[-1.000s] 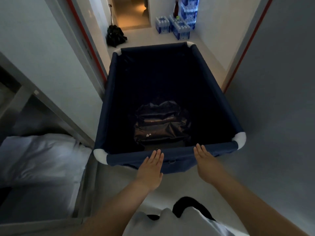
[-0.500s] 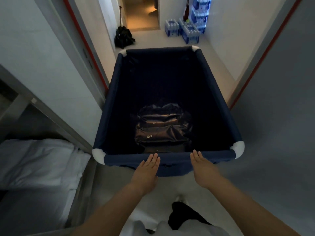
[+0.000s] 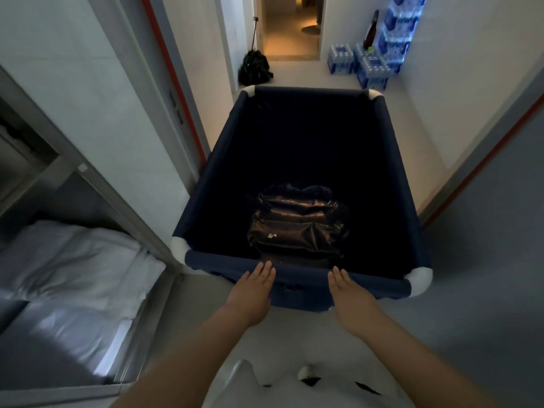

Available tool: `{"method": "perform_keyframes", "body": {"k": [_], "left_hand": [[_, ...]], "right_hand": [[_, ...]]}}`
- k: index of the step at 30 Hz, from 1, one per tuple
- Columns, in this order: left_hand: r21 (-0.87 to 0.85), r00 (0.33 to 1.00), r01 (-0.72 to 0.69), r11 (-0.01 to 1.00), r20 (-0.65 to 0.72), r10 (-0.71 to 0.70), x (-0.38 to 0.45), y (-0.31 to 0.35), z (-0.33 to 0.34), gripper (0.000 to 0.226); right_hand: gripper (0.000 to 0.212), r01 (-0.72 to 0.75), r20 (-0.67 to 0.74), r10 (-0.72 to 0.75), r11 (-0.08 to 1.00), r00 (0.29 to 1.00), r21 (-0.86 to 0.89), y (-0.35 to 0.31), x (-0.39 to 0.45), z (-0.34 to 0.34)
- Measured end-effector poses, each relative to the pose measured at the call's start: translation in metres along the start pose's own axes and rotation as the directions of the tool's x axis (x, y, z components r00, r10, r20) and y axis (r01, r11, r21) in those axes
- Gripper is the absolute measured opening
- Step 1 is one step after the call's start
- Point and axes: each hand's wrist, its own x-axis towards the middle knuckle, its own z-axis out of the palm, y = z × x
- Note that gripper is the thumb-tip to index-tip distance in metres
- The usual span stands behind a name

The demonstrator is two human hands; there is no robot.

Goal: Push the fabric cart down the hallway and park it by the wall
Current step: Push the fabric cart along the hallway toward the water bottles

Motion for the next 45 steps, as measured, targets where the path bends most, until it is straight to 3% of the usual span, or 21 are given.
{"method": "perform_keyframes", "body": {"k": [8, 29, 45], "left_hand": [[0.019, 0.999, 0.049, 0.999, 0.000, -0.049, 0.027, -0.003, -0.015, 0.066], [0.010, 1.000, -0.022, 1.000, 0.003, 0.022, 0.128, -0.044, -0.066, 0.067], [0.091, 0.982, -0.137, 0.986, -0.119, 0.147, 0.224, -0.084, -0.093, 0.068]], "right_hand": [[0.073, 0.025, -0.012, -0.025, 1.000, 1.000, 0.019, 0.011, 0.028, -0.010], [0.071, -0.052, -0.005, 0.052, 0.998, 0.999, 0.044, 0.038, 0.119, -0.056], [0.071, -0.090, -0.190, 0.108, 0.991, 0.976, 0.100, 0.069, 0.191, -0.070]]}}
